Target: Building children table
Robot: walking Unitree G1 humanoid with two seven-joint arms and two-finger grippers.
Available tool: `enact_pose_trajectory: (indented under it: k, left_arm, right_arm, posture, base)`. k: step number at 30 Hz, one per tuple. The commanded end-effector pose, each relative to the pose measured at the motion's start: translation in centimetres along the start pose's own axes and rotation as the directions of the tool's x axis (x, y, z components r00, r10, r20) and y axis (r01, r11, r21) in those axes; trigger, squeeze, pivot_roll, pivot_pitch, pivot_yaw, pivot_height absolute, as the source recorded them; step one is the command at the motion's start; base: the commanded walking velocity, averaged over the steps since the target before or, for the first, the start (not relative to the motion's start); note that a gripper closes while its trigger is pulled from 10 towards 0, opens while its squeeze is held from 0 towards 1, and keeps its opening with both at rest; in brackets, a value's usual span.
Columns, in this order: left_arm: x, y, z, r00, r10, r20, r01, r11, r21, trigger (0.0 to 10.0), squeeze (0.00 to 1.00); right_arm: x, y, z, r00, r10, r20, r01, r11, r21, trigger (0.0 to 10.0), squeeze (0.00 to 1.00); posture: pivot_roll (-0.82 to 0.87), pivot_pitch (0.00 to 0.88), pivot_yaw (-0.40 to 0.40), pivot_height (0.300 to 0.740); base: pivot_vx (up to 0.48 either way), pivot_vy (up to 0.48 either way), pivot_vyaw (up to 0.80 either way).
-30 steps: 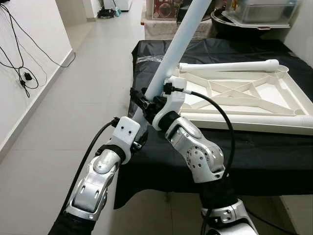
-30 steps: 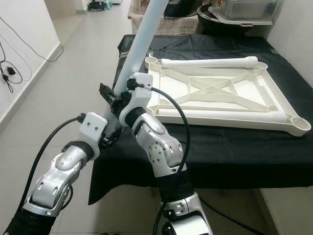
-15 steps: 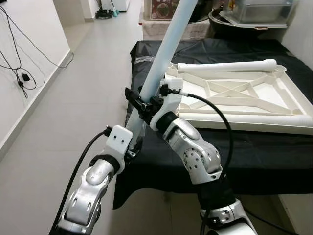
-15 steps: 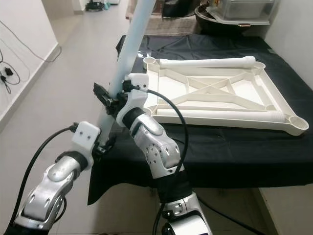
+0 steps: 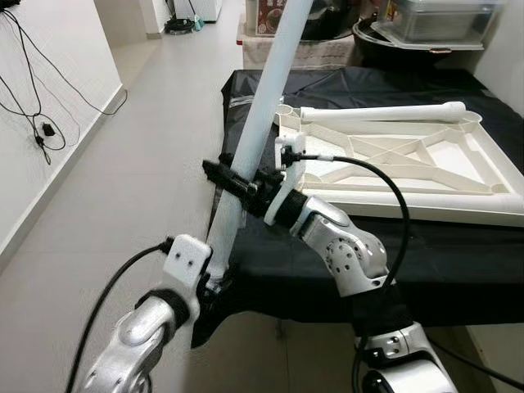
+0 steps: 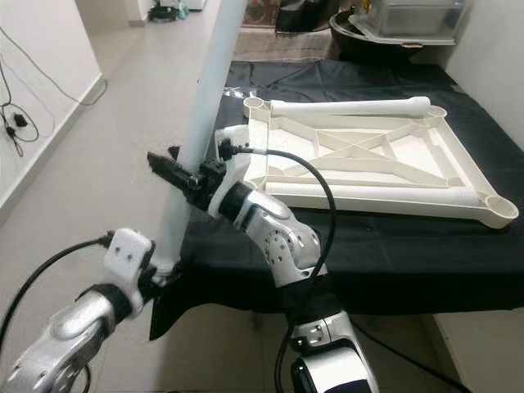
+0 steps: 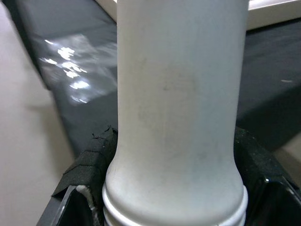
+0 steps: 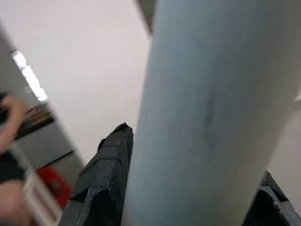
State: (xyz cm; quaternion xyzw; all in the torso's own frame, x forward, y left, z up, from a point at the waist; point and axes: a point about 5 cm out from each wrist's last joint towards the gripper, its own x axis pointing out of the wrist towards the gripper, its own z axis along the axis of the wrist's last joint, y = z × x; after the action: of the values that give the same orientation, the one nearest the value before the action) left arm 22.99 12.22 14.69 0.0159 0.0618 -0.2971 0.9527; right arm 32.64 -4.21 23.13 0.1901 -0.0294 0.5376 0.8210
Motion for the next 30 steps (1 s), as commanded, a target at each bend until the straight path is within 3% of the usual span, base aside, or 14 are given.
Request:
enact_pose_trajectory:
  k: [1, 8, 11, 14, 20, 26, 30]
  left_arm:
    - [-0.7, -1.4, 0.7, 0.993, -0.111, 0.025, 0.112, 0.994, -0.02, 10.0, 0.0]
    - [-1.6, -2.4, 0.2, 0.986, -0.168, 0.007, 0.168, 0.984, -0.066, 10.0, 0.0]
    - [-2.1, -3.5, 0.1, 0.979, -0.206, 0.013, 0.205, 0.969, -0.137, 10.0, 0.0]
    - [-2.4, -3.8, 0.0, 0.976, -0.219, 0.008, 0.218, 0.964, -0.154, 10.0, 0.0]
    - [-2.6, -4.0, -0.1, 0.974, -0.228, 0.003, 0.226, 0.961, -0.159, 10.0, 0.0]
    - [-2.7, -4.3, -0.1, 0.971, -0.24, -0.003, 0.235, 0.953, -0.189, 10.0, 0.0]
    - [-2.7, -4.5, -0.1, 0.97, -0.244, -0.005, 0.239, 0.951, -0.198, 10.0, 0.0]
  right_arm:
    - [0.2, 0.3, -0.6, 0.995, 0.083, -0.052, -0.081, 0.996, 0.032, 10.0, 0.0]
    - [-0.5, 0.3, -0.8, 0.975, 0.2, -0.102, -0.19, 0.977, 0.096, 10.0, 0.0]
    - [-1.5, 0.7, -1.3, 0.928, 0.332, -0.168, -0.306, 0.938, 0.163, 10.0, 0.0]
    - [-2.1, 1.0, -1.5, 0.894, 0.403, -0.196, -0.366, 0.909, 0.2, 10.0, 0.0]
    - [-2.3, 1.3, -1.6, 0.875, 0.44, -0.2, -0.397, 0.891, 0.222, 10.0, 0.0]
    - [-2.7, 1.9, -1.4, 0.823, 0.533, -0.196, -0.475, 0.835, 0.277, 10.0, 0.0]
    - [-2.7, 1.9, -1.4, 0.813, 0.548, -0.196, -0.488, 0.826, 0.283, 10.0, 0.0]
  posture:
    - [0.02, 0.09, 0.012, 0.74]
    - [0.02, 0.09, 0.012, 0.74]
    - [0.02, 0.085, 0.014, 0.74]
    - [0.02, 0.082, 0.015, 0.74]
    - [0.01, 0.079, 0.016, 0.74]
    - [0.01, 0.074, 0.015, 0.74]
    - [0.01, 0.074, 0.015, 0.74]
  base:
    - [0.0, 0.0, 0.0]
    - [0.0, 0.0, 0.0]
    - [0.0, 0.0, 0.0]
    - [0.0, 0.0, 0.0]
    - [0.0, 0.0, 0.0]
    - [0.0, 0.0, 0.0]
    - [0.0, 0.0, 0.0]
